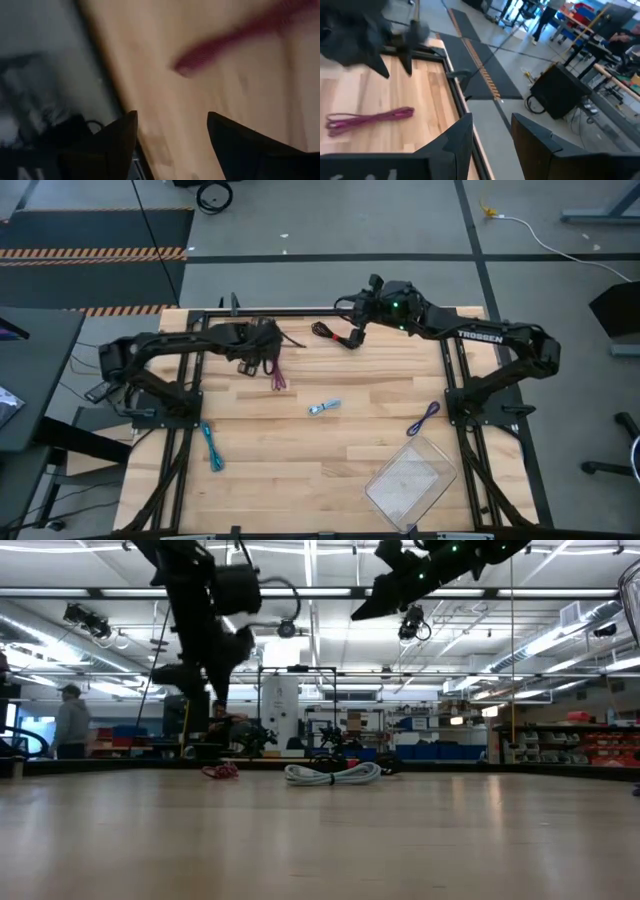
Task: Pick and place USB-C Cables
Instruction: Put the pink USB cable into the transparent bin
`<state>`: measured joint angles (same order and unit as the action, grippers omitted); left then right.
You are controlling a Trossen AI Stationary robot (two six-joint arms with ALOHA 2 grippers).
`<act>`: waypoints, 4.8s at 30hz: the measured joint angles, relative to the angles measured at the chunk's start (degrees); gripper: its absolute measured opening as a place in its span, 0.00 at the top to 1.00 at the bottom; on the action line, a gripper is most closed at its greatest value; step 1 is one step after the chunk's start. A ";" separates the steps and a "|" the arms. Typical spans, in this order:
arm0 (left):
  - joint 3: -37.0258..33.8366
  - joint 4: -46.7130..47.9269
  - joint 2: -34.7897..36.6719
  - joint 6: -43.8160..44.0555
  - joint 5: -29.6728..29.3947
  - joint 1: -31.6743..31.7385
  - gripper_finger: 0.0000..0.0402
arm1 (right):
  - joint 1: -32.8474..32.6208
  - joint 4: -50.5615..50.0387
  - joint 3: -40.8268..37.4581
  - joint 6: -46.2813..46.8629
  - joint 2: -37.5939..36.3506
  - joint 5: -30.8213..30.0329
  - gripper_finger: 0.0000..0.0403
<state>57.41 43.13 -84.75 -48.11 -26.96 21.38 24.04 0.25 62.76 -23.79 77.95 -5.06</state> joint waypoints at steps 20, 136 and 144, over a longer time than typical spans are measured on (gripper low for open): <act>-0.02 -7.79 -6.50 -40.82 9.93 -0.78 0.50 | -11.16 -3.79 0.00 -0.88 -2.25 0.18 0.64; 15.93 -64.24 -14.80 44.40 40.20 -21.65 0.93 | -35.63 -8.13 -7.54 26.38 -18.66 -1.61 0.14; 15.93 -60.20 -14.80 46.25 39.82 -21.61 0.89 | -37.53 -0.06 -7.54 25.78 -13.20 -2.18 0.24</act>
<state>73.34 -17.07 -99.55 -1.85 12.86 -0.23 -13.49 0.19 55.22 1.99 64.75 -7.24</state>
